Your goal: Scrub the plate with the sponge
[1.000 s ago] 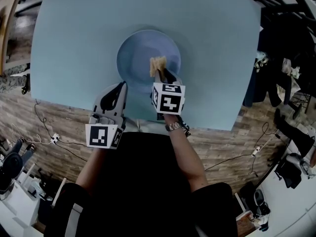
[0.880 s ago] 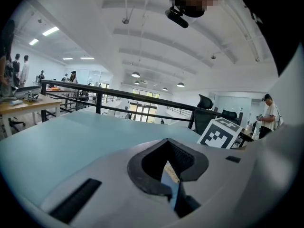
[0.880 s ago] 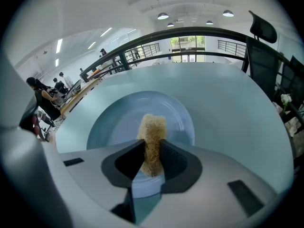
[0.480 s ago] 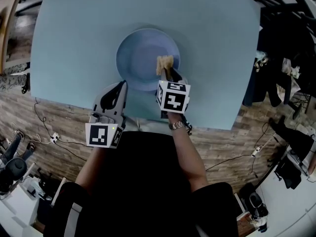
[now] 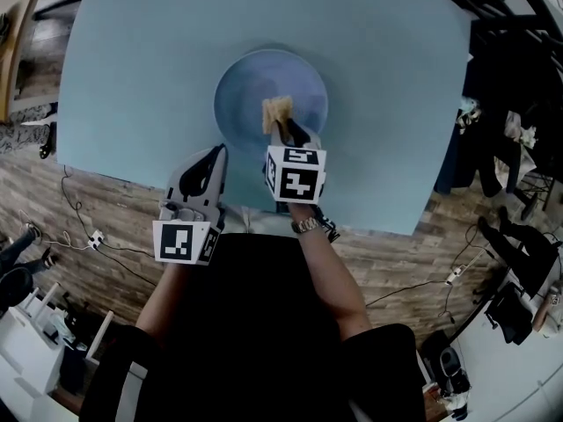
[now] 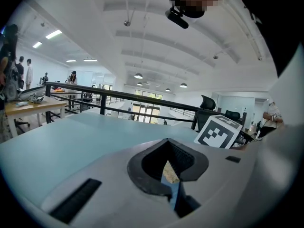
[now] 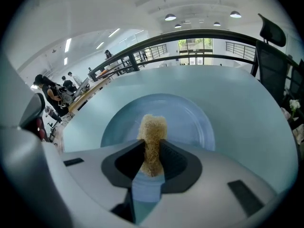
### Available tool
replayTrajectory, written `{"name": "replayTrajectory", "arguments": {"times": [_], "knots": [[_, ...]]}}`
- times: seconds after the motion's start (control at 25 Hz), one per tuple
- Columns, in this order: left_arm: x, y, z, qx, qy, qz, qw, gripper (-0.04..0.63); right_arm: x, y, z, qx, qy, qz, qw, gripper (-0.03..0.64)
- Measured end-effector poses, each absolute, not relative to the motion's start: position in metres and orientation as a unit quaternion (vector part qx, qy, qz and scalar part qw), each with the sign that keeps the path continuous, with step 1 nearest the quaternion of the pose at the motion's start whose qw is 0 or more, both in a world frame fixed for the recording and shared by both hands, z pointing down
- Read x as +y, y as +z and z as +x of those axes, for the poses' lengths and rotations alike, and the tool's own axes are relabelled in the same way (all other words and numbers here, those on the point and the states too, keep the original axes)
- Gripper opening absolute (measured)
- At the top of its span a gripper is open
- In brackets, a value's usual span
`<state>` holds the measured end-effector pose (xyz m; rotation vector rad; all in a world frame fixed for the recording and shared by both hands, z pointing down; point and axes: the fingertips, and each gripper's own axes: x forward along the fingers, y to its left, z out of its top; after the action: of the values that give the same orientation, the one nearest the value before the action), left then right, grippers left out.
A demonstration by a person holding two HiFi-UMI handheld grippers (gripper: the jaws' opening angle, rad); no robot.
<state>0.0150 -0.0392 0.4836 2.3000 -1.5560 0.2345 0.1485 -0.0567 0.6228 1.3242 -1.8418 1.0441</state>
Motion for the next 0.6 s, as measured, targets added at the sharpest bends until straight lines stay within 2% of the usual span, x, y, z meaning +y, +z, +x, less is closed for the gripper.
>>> {"name": "replayTrajectory", "arguments": {"times": [0.6], "knots": [[-0.028, 0.484, -0.018, -0.586, 0.081, 0.786, 0.179, 0.002, -0.043, 0.628, 0.064, -0.746, 0.396, 0.42, 0.334, 0.083]]}}
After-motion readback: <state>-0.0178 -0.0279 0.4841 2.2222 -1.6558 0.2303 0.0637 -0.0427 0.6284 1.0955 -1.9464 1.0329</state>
